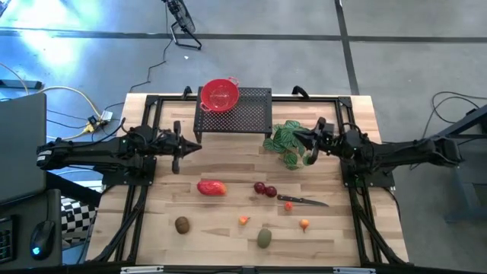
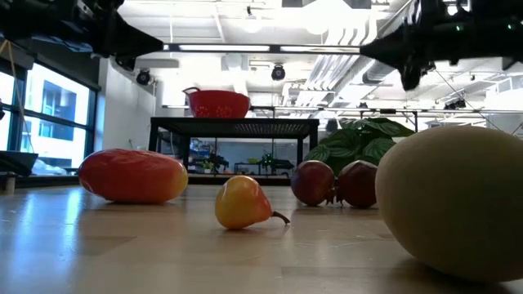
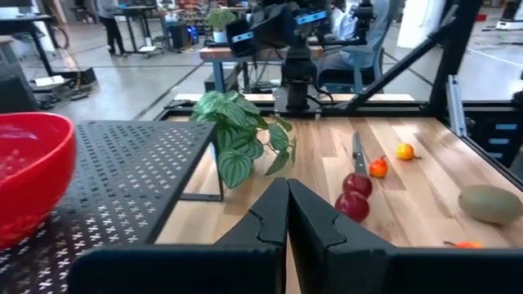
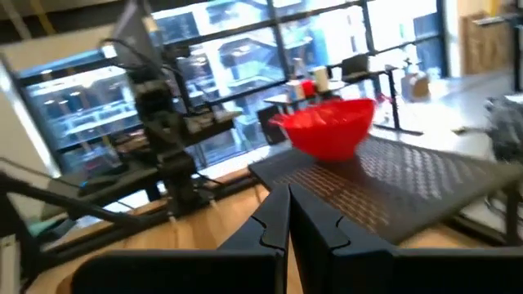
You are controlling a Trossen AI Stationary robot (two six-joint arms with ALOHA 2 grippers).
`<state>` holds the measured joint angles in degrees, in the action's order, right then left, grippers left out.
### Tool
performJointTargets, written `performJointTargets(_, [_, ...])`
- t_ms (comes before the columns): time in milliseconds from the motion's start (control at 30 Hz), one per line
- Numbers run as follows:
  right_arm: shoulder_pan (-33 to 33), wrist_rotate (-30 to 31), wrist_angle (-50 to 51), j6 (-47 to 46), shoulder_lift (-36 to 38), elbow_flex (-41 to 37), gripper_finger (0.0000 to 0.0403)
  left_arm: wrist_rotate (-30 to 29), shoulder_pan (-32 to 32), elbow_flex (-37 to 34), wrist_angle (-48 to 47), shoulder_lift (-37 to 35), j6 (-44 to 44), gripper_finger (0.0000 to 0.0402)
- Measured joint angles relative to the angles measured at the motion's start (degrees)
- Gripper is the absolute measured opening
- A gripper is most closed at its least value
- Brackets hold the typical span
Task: Pick & Place Fruit
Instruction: Put the red mango in the red strainer bowl on the shelf
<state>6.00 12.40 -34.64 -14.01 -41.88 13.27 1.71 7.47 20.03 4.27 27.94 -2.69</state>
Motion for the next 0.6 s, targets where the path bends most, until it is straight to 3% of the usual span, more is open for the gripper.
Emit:
performJointTargets(367, [0.00, -8.03, -1.28, 11.59, -10.78, 7.46, 0.0003, -0.41, 0.02, 0.02, 0.40, 0.02, 0.49, 0.0001])
performJointTargets(600, [0.00, -8.05, -6.92, 12.78, -15.41, 7.48, 0.0003, -0.36, 0.02, 0.02, 0.29, 0.02, 1.69, 0.0001])
